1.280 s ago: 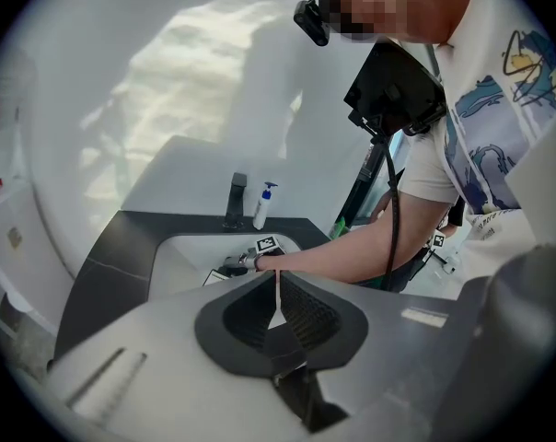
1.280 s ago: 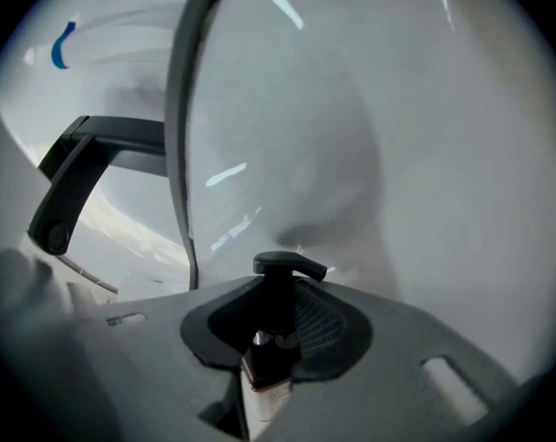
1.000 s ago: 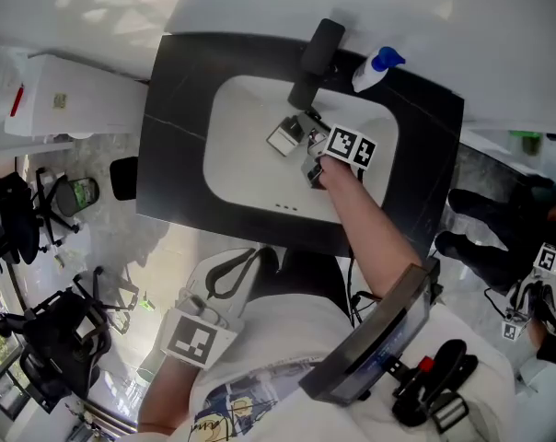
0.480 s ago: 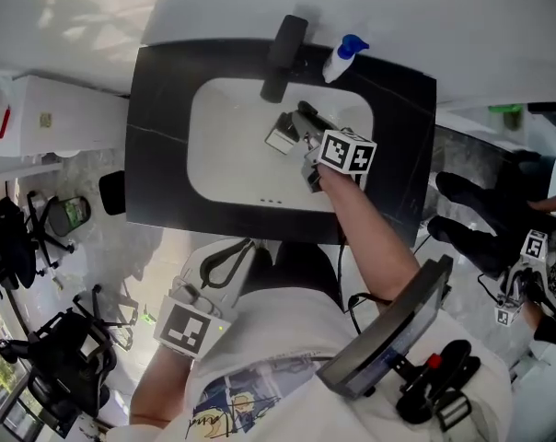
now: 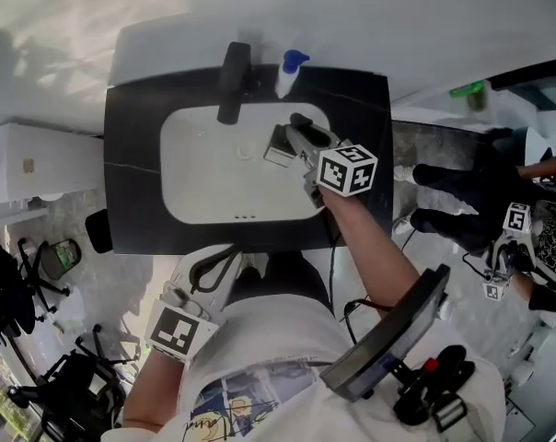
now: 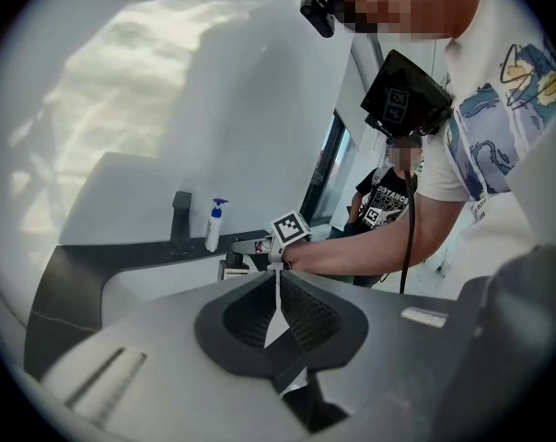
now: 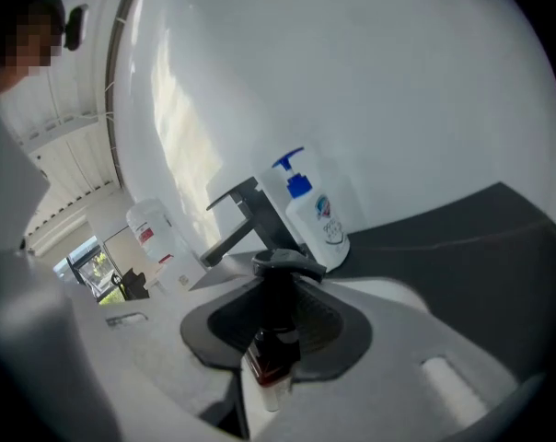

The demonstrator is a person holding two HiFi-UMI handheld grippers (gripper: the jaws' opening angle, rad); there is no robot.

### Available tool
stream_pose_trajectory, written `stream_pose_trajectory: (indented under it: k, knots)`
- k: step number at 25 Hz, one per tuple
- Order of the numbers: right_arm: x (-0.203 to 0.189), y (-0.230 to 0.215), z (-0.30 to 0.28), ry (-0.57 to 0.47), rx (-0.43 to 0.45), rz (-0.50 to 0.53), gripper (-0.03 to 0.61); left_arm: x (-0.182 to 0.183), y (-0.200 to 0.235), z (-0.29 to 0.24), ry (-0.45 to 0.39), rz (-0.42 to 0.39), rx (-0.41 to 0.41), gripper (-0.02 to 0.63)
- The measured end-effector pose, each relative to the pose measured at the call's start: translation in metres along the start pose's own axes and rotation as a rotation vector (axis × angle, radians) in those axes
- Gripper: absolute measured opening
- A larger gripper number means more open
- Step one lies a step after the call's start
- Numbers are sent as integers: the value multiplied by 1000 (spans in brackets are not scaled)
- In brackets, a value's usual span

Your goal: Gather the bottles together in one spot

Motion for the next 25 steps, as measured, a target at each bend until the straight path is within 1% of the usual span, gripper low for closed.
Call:
stream_pose_trajectory:
  k: [4,6,9,14,17,22,25]
  knots:
    - [38,-12,28,-40,-27,137,78,10,-4,-15,-11,-20,-38,17]
    - [56,-19,34,-56,-41,206,78,14,-6,-20,-21,-22,-48,17]
    - [75,-34,35,-64,-57,287,78,20,-10,-27,-14,-22,-53,17]
    - [99,-58,23,-90,-45,368,78,27,-13,-41,18,5,-28,17]
    - [110,-66,14,-109,-23,421,78,33,-13,-51,13,0,-15,17]
    - [116,-73,3,-107,18,493,78,41,-20,-63,14,4,2,17]
    - [115,-75,1,-114,25,534,78,42,-21,-67,20,18,17,17]
Point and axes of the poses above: the fingertips, and each gripper's own axes: z backward along the fingers, y to its left, x out of its top, the point moved 7 cm from there along z, backward along the fingers, and after that the axes turned 2 degrees about y, right-handed, at the moved point
